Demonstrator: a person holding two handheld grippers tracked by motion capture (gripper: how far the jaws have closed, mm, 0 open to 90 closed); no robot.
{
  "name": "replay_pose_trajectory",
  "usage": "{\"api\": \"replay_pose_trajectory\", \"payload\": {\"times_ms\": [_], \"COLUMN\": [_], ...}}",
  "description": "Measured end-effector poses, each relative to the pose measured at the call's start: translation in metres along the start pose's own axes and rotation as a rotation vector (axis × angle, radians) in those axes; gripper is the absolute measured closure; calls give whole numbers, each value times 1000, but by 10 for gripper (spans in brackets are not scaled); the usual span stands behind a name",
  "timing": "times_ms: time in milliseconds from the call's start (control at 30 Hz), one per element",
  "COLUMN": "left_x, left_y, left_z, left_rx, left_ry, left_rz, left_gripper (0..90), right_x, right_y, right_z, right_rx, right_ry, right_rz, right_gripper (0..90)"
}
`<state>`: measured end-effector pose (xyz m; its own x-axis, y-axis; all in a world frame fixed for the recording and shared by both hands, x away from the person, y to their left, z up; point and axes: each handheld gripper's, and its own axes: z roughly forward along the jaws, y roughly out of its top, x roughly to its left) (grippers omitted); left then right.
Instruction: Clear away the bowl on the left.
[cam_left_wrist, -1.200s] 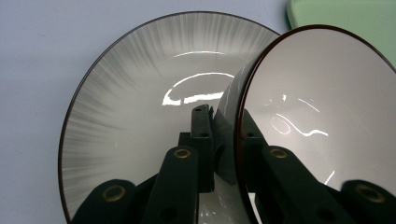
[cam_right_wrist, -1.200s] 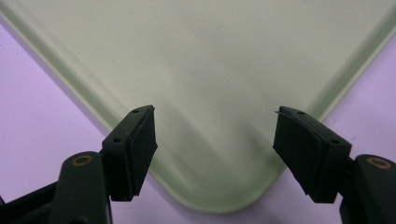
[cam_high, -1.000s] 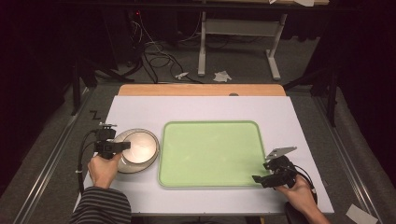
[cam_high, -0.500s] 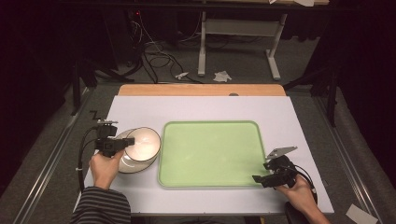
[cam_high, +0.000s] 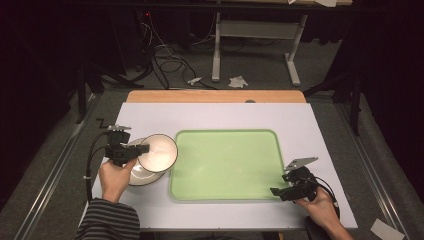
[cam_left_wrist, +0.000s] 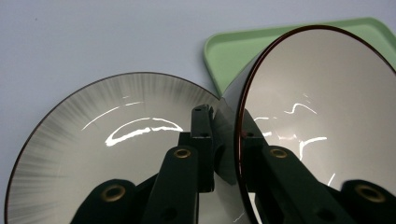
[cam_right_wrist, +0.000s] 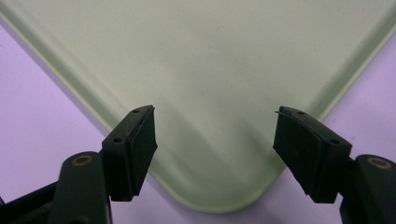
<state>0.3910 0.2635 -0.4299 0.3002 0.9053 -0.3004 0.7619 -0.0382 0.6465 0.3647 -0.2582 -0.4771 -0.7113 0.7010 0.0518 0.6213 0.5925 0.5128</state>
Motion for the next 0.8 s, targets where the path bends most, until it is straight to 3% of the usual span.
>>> {"api": "replay_pose_trajectory", "payload": {"times_ms": [400,667,800], "left_x": [-28,-43,-57], "left_y": [15,25,31], "left_z": [8,15,20], "left_rx": [16,13,20], "left_ry": [-61,-101,-119], "left_rz": [65,85,119], "left_gripper": [821,821,821], "right_x": [0,0,0], "right_y": [0,0,0], "right_z": [0,0,-1], "right_rx": [-6,-7,-4], "right_ry": [2,3,-4], "right_rz": [10,7,7], "right_gripper": [313,313,313]}}
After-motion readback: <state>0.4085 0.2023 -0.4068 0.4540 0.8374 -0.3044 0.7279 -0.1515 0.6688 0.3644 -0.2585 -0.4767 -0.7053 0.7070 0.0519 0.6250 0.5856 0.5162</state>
